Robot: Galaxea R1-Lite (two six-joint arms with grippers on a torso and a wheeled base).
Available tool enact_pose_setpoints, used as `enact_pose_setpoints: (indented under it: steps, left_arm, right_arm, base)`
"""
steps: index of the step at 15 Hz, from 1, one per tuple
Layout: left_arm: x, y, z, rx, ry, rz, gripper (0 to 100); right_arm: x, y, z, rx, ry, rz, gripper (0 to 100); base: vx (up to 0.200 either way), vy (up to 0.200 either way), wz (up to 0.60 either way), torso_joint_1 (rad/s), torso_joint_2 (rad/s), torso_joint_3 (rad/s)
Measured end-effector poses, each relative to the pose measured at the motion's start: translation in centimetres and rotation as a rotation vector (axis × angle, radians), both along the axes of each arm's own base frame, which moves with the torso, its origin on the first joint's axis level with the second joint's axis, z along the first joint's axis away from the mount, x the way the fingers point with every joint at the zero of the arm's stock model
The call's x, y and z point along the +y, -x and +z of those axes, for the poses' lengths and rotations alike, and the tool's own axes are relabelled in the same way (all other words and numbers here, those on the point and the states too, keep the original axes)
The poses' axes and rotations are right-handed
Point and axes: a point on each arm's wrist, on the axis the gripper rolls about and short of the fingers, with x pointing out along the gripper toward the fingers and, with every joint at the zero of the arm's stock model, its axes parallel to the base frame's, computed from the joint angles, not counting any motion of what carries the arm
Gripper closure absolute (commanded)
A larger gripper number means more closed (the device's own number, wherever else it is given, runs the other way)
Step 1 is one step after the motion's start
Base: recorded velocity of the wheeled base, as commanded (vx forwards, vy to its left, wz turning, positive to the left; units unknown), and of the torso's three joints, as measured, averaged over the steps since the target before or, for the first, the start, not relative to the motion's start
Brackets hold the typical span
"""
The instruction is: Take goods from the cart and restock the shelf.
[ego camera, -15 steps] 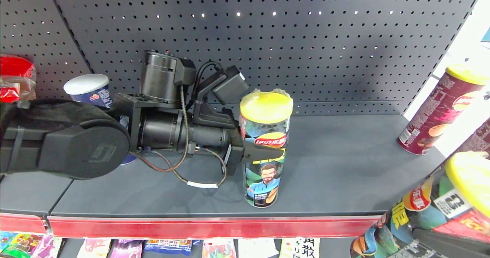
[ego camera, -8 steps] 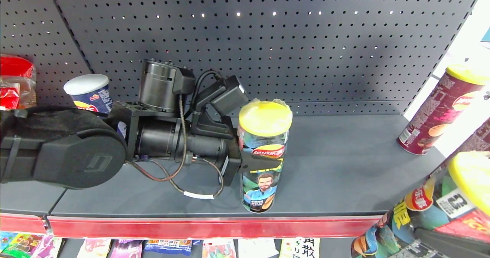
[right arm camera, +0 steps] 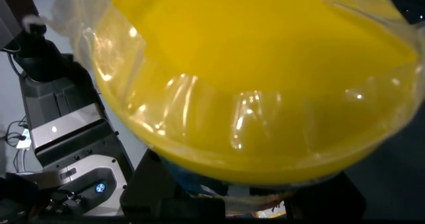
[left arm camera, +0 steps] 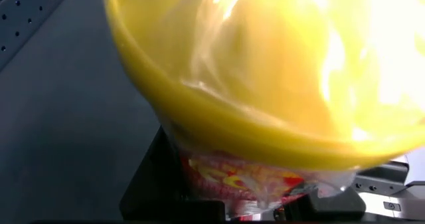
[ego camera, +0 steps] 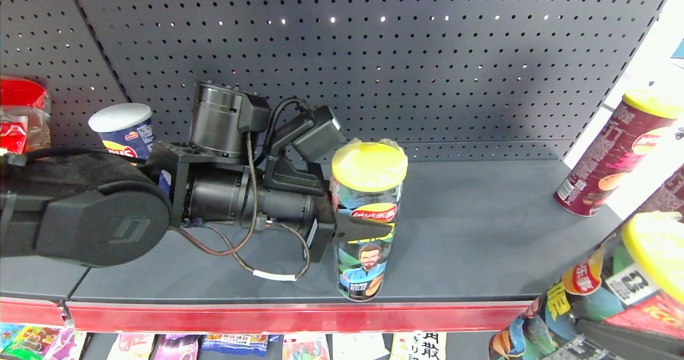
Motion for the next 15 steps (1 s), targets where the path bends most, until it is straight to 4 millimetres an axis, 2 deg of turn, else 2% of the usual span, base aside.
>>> enact_pose_setpoints:
  steps: [5,6,12,15]
  left_arm:
    - [0.1,0.7,-0.5,0.013,-0.009,-0.014,100]
    - [0.1,0.7,-0.5,0.012,-0.009,-0.014,0]
    - [0.4,0.5,-0.5,0.008,-0.016,0.009,0]
    - [1.3,0.9,-0.6,0.005,-0.031,0.051,0]
  right_arm:
    - [0.0,0.0,0.0,0.0,0.0,0.0,100]
    - [0.0,0.0,0.0,0.001,0.0,0.0,100]
    - [0.2,-0.3,0.3,-0.001,0.001,0.0,100]
    - [1.0,-1.6,2.0,-0.018,-0.01,-0.003,100]
  base:
    - [0.0,0.0,0.0,0.0,0.0,0.0]
    - [0.0,0.0,0.0,0.0,0.0,0.0]
    - [0.0,0.0,0.0,0.0,0.0,0.0]
    - [0.0,0.0,0.0,0.0,0.0,0.0]
